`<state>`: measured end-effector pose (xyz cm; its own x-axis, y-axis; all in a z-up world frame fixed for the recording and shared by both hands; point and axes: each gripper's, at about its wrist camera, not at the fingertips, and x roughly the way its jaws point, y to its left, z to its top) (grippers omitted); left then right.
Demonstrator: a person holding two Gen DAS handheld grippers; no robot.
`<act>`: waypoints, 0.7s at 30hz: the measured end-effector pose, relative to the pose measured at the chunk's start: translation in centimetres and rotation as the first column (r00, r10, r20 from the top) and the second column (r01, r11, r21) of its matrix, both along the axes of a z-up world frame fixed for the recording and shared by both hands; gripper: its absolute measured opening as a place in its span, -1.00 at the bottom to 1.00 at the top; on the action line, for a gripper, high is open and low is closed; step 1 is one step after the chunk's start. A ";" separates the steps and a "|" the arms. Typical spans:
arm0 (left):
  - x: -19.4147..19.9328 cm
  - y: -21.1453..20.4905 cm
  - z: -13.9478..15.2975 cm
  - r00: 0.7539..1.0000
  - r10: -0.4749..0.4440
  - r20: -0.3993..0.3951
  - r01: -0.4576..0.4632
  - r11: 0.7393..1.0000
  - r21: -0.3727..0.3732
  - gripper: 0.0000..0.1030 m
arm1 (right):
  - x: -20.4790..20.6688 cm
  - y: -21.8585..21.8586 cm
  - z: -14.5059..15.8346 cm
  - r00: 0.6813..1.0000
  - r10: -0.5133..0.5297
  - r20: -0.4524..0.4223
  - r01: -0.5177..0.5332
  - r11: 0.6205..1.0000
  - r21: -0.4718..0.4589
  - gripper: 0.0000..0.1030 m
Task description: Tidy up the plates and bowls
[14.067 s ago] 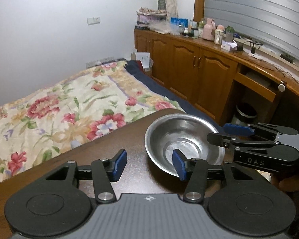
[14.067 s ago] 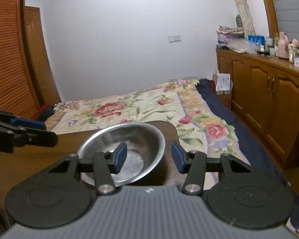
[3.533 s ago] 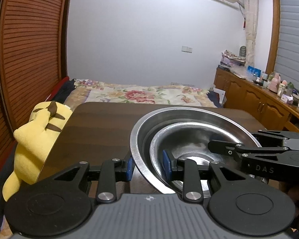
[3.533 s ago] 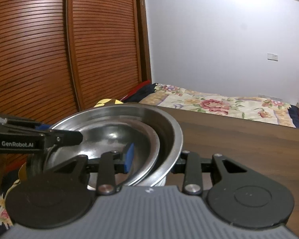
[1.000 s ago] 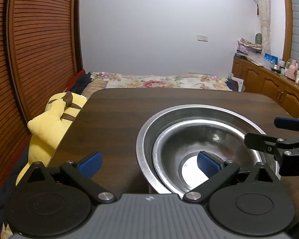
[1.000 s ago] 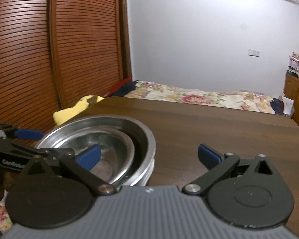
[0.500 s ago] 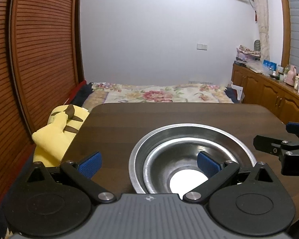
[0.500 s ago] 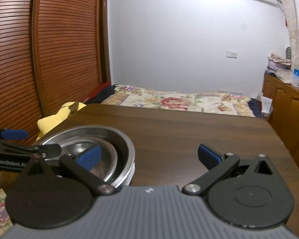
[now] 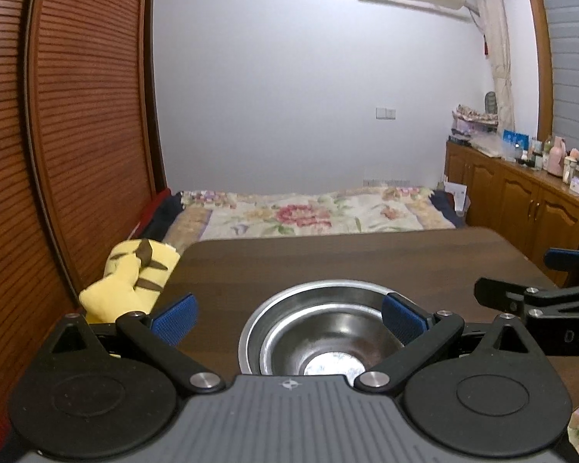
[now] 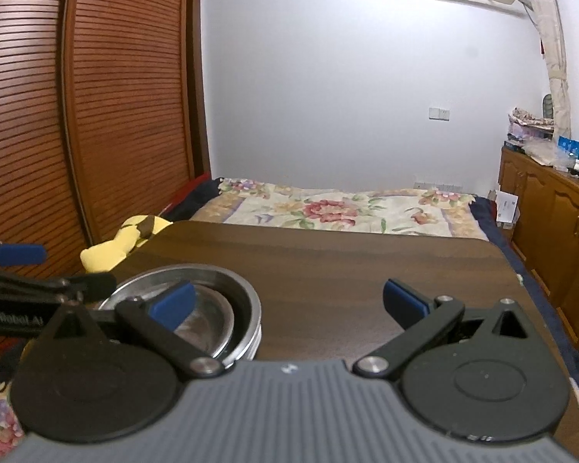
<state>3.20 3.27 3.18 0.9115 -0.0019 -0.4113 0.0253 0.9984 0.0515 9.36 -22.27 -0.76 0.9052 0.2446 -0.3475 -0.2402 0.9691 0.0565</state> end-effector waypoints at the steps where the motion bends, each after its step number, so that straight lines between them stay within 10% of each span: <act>1: -0.1 -0.1 0.2 1.000 -0.001 0.009 0.001 1.000 0.001 1.00 | -0.2 -0.1 0.2 1.000 0.000 0.006 0.000 1.000 -0.001 1.00; 21: -3.3 -1.6 -0.5 0.998 0.004 0.067 -0.004 1.000 0.010 1.00 | -3.4 -3.2 0.6 0.992 -0.082 0.101 0.081 0.997 0.013 1.00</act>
